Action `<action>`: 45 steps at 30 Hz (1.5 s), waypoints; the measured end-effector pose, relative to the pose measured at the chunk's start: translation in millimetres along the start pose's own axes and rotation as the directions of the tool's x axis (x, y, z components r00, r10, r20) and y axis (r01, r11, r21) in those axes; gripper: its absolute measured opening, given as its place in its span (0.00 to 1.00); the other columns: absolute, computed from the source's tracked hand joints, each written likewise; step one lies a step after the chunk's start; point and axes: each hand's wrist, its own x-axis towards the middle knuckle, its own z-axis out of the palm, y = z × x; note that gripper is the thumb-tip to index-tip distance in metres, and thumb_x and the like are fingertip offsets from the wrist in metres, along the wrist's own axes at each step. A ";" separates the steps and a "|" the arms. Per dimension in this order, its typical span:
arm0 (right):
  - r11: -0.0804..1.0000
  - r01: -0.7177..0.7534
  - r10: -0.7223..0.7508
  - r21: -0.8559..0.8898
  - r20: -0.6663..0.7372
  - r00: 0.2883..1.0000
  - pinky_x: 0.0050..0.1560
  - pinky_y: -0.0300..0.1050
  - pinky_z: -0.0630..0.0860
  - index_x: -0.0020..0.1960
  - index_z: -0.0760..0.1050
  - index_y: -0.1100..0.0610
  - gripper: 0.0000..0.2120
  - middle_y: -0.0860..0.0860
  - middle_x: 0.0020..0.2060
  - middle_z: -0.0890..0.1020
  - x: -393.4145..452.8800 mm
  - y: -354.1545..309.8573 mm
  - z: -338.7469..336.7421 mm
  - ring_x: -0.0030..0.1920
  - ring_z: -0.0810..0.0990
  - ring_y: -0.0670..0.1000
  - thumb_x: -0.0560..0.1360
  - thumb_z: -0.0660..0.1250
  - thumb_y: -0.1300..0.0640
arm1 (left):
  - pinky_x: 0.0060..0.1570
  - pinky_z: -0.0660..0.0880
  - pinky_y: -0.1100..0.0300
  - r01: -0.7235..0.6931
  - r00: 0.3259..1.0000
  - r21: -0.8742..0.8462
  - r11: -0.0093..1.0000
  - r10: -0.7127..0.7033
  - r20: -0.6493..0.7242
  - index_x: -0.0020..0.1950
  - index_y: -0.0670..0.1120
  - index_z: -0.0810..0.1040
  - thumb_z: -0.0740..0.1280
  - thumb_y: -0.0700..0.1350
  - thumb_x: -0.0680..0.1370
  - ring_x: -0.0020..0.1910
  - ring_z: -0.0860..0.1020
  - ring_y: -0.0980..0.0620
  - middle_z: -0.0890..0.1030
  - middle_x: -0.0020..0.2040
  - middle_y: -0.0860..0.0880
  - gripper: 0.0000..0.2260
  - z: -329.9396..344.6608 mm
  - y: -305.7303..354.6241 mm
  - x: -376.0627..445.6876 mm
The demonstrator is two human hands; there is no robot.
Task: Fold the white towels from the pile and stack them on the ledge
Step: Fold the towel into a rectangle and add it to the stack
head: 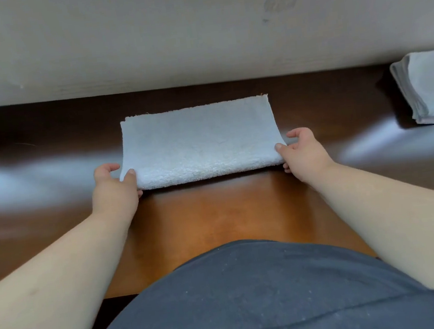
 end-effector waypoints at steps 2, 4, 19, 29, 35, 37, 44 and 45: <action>0.995 0.005 -0.005 -0.103 0.001 1.000 0.46 0.50 0.78 0.58 0.63 0.47 0.13 0.48 0.44 0.79 -5.2 1.8 -0.1 0.43 0.81 0.53 0.79 0.65 0.47 | 0.35 0.73 0.57 -0.059 0.997 0.140 0.988 0.052 0.049 0.57 0.59 0.64 0.61 0.55 0.80 0.37 0.83 0.50 0.82 0.39 0.47 0.09 -5.6 -2.4 -3.6; 0.983 0.014 -0.013 -0.181 0.005 1.000 0.45 0.48 0.71 0.57 0.63 0.48 0.11 0.45 0.44 0.76 -11.6 5.1 1.5 0.47 0.79 0.53 0.80 0.63 0.48 | 0.36 0.72 0.55 -0.095 0.993 0.246 0.965 0.074 0.095 0.58 0.57 0.63 0.61 0.55 0.81 0.39 0.81 0.45 0.80 0.42 0.46 0.09 -8.7 -5.6 -6.5; 0.512 0.439 -0.298 -0.738 0.327 0.897 0.77 0.62 0.44 0.81 0.45 0.44 0.35 0.50 0.81 0.43 4.6 -39.4 47.0 0.80 0.40 0.56 0.79 0.49 0.32 | 0.76 0.43 0.45 -0.691 0.723 0.657 0.301 0.314 0.616 0.80 0.58 0.42 0.53 0.68 0.78 0.79 0.40 0.43 0.41 0.81 0.47 0.36 34.4 39.3 27.3; 0.476 0.391 -0.239 -0.788 0.312 0.920 0.76 0.63 0.41 0.79 0.36 0.44 0.44 0.49 0.80 0.38 15.9 -18.2 38.0 0.79 0.37 0.56 0.71 0.39 0.23 | 0.75 0.40 0.42 -0.719 0.678 0.677 0.158 0.370 0.635 0.78 0.59 0.36 0.47 0.81 0.65 0.79 0.39 0.42 0.38 0.80 0.45 0.48 28.6 49.2 60.6; 0.282 0.558 -0.284 -0.780 0.488 0.825 0.77 0.57 0.38 0.77 0.25 0.47 0.44 0.48 0.80 0.36 -28.2 31.6 2.5 0.78 0.33 0.50 0.71 0.33 0.23 | 0.76 0.36 0.51 -0.883 0.448 0.466 0.059 0.406 0.797 0.77 0.58 0.31 0.41 0.72 0.76 0.78 0.34 0.48 0.36 0.80 0.48 0.35 -17.5 -26.6 12.3; 0.327 0.543 -0.274 -0.774 0.472 0.838 0.77 0.54 0.37 0.76 0.25 0.47 0.43 0.46 0.78 0.33 -26.6 40.3 -2.5 0.77 0.32 0.48 0.72 0.37 0.25 | 0.75 0.37 0.52 -0.843 0.526 0.528 0.105 0.373 0.765 0.75 0.60 0.27 0.41 0.72 0.75 0.76 0.29 0.52 0.28 0.77 0.53 0.35 -28.5 -43.5 21.1; 0.455 0.535 -0.522 -0.712 0.273 0.808 0.70 0.54 0.63 0.63 0.77 0.58 0.25 0.56 0.60 0.77 -23.4 25.3 -7.8 0.65 0.71 0.61 0.66 0.73 0.62 | 0.57 0.72 0.43 -0.795 0.565 0.567 0.216 0.604 0.562 0.57 0.46 0.79 0.81 0.44 0.63 0.55 0.74 0.39 0.78 0.56 0.44 0.25 -36.0 -27.4 22.4; 0.452 0.524 -0.500 -0.722 0.281 0.819 0.69 0.54 0.64 0.63 0.77 0.57 0.25 0.55 0.60 0.77 -23.2 24.3 -8.6 0.64 0.70 0.60 0.66 0.72 0.62 | 0.57 0.71 0.44 -0.776 0.591 0.589 0.225 0.585 0.555 0.57 0.46 0.80 0.80 0.43 0.62 0.55 0.74 0.39 0.78 0.55 0.45 0.24 -36.4 -24.2 21.8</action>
